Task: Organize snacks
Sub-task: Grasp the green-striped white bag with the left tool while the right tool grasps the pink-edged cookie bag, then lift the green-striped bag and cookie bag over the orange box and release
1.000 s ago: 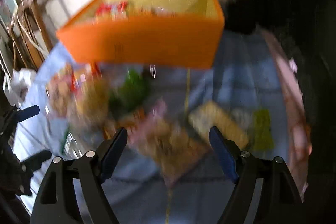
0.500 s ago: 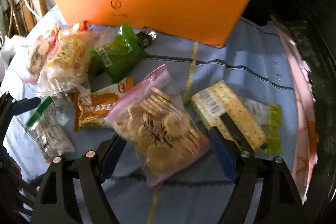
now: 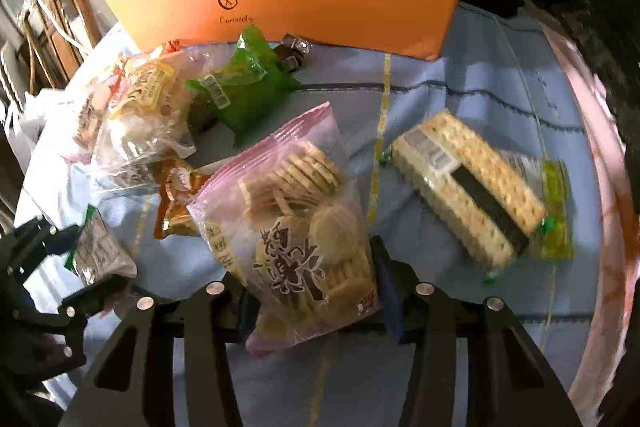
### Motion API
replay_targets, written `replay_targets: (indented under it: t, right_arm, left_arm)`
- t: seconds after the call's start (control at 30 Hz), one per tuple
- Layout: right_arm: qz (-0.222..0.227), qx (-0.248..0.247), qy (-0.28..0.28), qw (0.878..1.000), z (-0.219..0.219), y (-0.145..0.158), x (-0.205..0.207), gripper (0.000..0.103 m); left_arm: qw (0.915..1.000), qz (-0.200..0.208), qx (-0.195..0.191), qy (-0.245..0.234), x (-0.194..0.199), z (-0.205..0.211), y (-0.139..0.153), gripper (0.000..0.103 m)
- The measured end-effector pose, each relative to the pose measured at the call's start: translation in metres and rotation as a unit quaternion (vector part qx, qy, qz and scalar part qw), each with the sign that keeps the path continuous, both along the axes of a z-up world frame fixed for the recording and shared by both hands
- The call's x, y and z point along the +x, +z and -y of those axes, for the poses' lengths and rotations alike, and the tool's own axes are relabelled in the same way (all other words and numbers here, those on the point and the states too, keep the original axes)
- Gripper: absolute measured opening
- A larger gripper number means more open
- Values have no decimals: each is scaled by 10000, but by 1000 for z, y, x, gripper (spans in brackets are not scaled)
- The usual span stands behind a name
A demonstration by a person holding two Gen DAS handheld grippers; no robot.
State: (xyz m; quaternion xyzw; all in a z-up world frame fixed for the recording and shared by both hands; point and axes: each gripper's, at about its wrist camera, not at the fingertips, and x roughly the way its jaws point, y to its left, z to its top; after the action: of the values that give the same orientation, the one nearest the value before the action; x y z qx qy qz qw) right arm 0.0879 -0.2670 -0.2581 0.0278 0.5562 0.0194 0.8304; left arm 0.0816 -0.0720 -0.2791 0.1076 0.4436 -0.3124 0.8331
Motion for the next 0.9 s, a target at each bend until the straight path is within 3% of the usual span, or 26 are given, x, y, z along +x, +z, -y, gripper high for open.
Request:
replay_targets:
  t: [0.37,0.7,0.9]
  right_arm:
    - [457,313,-151,9983,8,46,-24,48]
    - [1227,586,-273,9903,1,120,-29,48]
    - [1764,622,-332,9818,3,172,-19,48]
  left_arm:
    - [9981,314,-450,279,-16,-27,53,47]
    - [9928,827,-725,481,-14,-33,112,48]
    - [9866,1192,-948,579,13,-30,171,48]
